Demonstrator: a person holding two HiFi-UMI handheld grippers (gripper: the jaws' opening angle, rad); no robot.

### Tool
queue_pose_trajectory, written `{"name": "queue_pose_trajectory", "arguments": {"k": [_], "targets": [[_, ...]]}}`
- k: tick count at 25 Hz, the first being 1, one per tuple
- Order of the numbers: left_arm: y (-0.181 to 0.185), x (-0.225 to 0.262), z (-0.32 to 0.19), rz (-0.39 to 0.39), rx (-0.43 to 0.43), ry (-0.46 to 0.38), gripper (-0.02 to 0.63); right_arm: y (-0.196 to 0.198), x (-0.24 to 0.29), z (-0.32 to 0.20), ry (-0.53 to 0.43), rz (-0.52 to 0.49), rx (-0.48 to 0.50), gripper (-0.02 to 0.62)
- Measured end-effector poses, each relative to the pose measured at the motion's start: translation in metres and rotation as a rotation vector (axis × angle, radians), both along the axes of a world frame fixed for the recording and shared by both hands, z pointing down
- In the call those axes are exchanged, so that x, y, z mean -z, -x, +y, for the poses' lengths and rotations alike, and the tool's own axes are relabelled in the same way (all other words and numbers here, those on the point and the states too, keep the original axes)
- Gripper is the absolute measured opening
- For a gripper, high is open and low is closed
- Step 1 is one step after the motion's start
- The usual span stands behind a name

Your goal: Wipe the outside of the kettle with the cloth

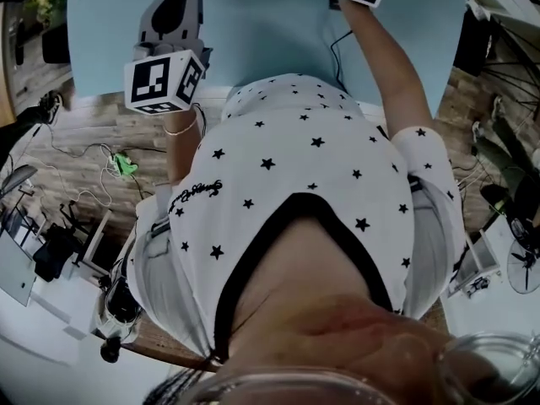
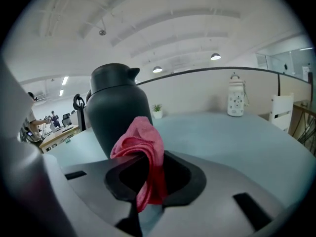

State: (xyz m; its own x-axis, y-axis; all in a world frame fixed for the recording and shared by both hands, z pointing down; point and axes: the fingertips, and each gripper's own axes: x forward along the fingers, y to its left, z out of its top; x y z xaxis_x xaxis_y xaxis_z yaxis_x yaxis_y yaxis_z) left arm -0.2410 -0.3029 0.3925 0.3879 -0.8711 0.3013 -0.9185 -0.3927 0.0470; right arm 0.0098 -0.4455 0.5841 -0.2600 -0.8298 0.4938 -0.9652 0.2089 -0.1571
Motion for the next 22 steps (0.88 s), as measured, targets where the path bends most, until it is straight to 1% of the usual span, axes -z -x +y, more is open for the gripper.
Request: {"name": "queue_pose_trajectory", "arguments": {"k": [4,7,11,14,17,22], "targets": [[0.005,0.003,0.005,0.001,0.025,-0.009,0.034,-0.004,-0.001,-0.002,-0.003,-0.003,-0.01,0.071],[0.009,0.003,0.011,0.0,0.039,-0.01,0.034,-0.008,0.002,0.001,-0.004,-0.03,-0.036,0.071],[0.012,0.004,0.019,-0.002,0.053,-0.014,0.033,-0.021,0.019,0.018,-0.021,-0.115,-0.065,0.071],[0.013,0.007,0.024,-0.011,0.051,-0.026,0.034,-0.03,0.044,0.041,-0.038,-0.229,-0.073,0.071],[0.013,0.011,0.028,-0.019,0.045,-0.038,0.034,-0.031,0.081,0.069,-0.087,-0.321,-0.041,0.071],[-0.003,0.02,0.032,-0.014,0.005,-0.063,0.034,-0.038,0.139,0.111,-0.213,-0.394,0.036,0.071]]}}
